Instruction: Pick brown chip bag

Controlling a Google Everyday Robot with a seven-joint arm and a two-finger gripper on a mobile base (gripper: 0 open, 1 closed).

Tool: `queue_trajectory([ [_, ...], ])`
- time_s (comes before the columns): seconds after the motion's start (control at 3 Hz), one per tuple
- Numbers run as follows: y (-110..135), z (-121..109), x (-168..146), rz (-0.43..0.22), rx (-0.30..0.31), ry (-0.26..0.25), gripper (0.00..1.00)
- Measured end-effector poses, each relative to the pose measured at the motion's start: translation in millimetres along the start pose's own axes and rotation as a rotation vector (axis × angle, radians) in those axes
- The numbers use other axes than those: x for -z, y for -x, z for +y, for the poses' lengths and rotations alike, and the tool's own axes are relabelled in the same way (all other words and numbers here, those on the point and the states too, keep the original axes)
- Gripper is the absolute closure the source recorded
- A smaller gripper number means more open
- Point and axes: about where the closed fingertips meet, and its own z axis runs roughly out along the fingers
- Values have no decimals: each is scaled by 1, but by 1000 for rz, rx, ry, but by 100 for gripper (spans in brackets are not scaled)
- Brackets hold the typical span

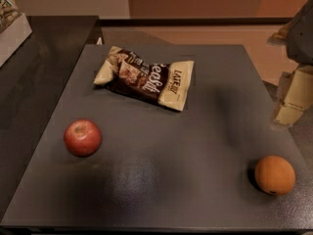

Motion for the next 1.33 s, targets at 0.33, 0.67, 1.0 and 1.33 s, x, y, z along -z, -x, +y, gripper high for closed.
queue_trajectory([
  [0.33,7,-3,-1,-15,0,-12,0],
  [0.67,18,-14,-12,-56,-17,-24,0],
  [1.0,35,-34,-34,-115,-42,-21,0],
  [1.33,53,-55,-61,-151,-48,-10,0],
])
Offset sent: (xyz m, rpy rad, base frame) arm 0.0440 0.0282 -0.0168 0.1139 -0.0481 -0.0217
